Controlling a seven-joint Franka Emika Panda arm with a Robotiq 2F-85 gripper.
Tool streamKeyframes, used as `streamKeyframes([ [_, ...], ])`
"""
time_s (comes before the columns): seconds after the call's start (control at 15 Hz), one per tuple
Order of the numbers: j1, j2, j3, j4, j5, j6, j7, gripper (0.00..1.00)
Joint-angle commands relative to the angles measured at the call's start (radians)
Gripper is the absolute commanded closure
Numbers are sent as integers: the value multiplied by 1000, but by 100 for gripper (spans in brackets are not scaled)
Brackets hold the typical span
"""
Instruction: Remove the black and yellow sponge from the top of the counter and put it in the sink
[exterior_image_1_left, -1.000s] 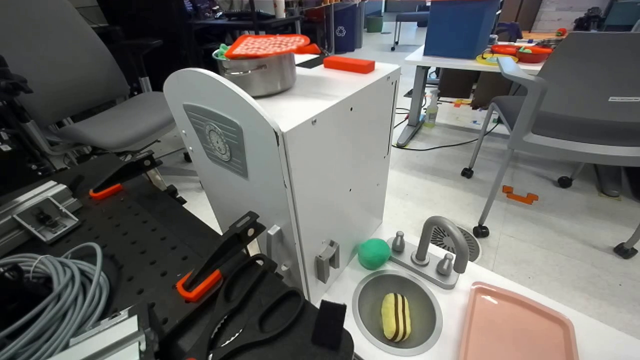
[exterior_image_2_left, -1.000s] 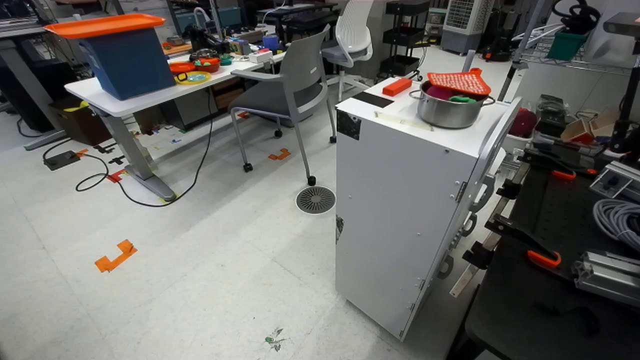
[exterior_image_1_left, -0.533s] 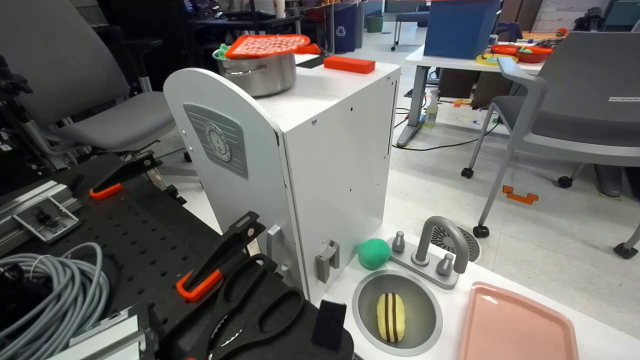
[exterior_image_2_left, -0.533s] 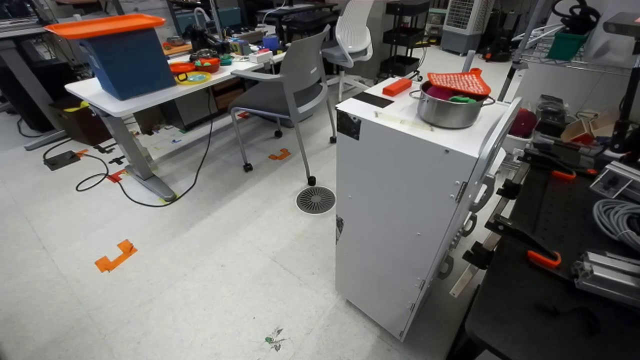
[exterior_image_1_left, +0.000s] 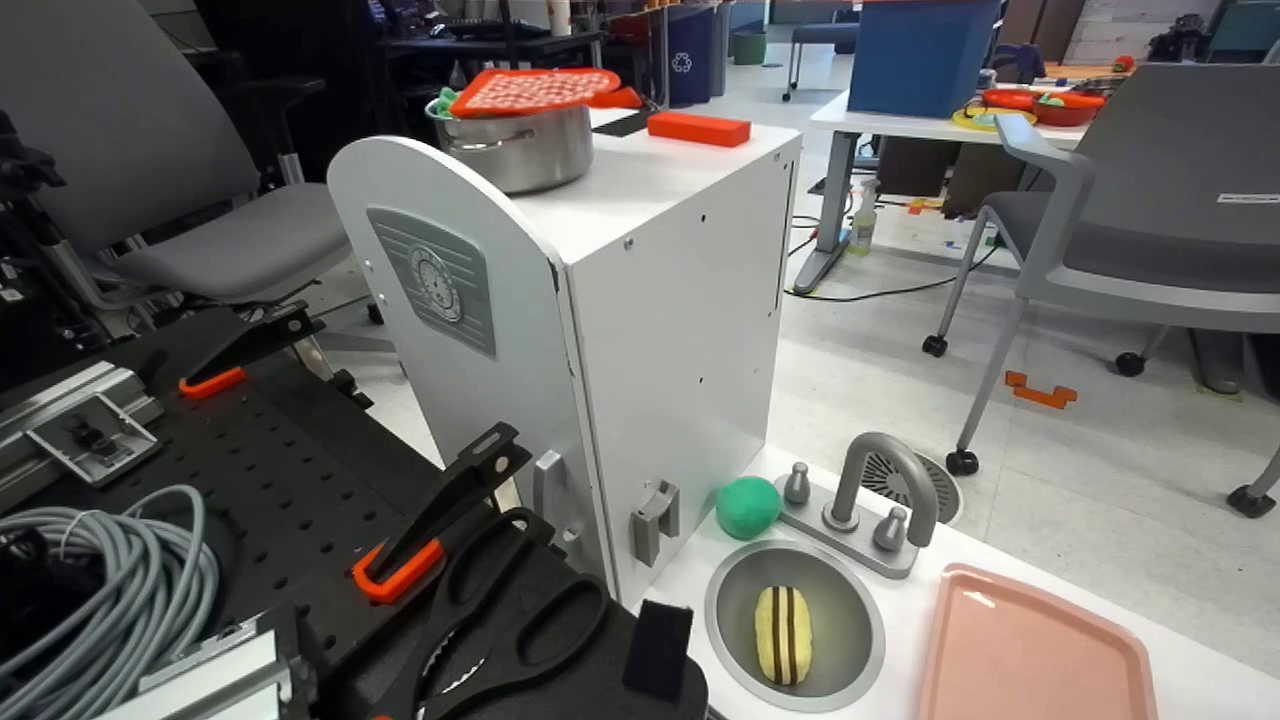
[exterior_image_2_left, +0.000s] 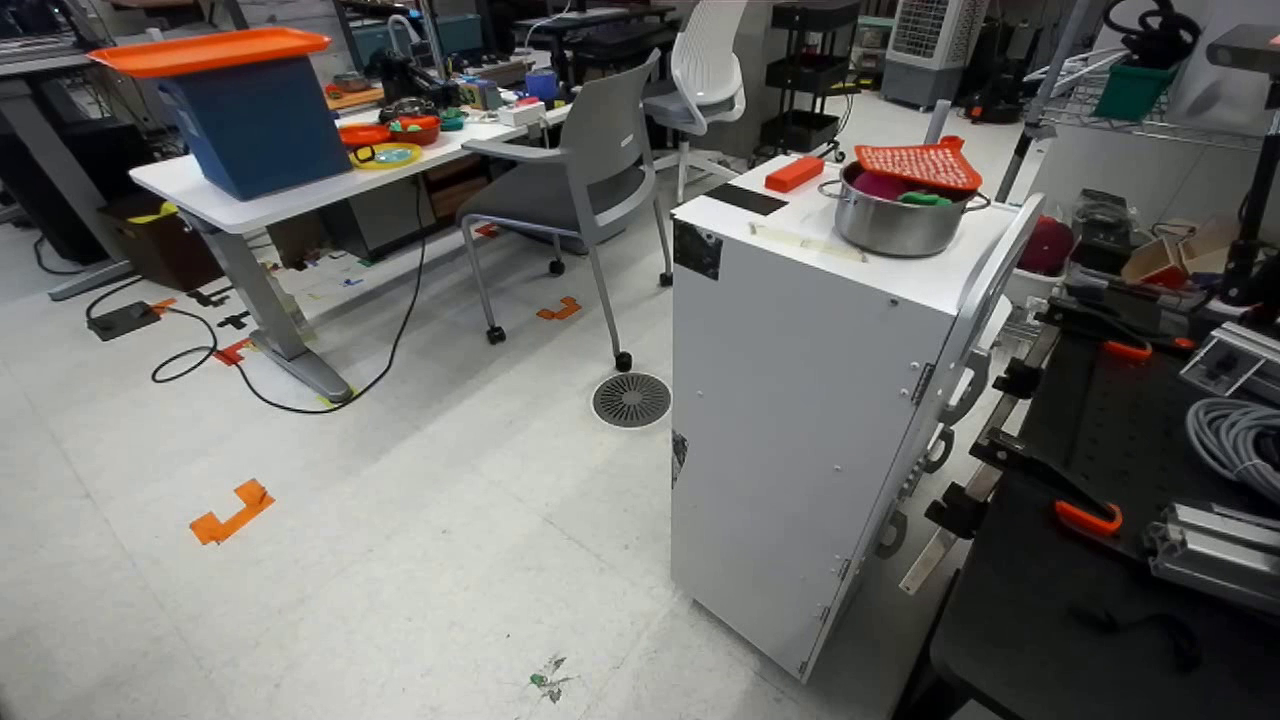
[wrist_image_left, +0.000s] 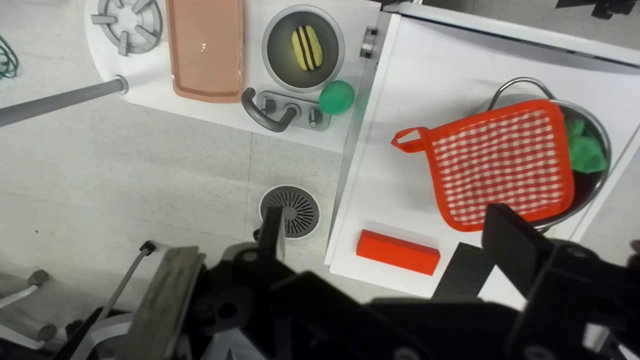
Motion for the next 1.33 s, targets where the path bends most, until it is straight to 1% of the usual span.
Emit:
streamKeyframes([
  [0.0, 13, -15, -3, -15, -1, -3, -8, 0],
  [0.2, 19, -36, -1, -37, -1, -2, -18, 0],
  [1.27, 20, -36, -1, -39, -1, -2, -23, 0],
])
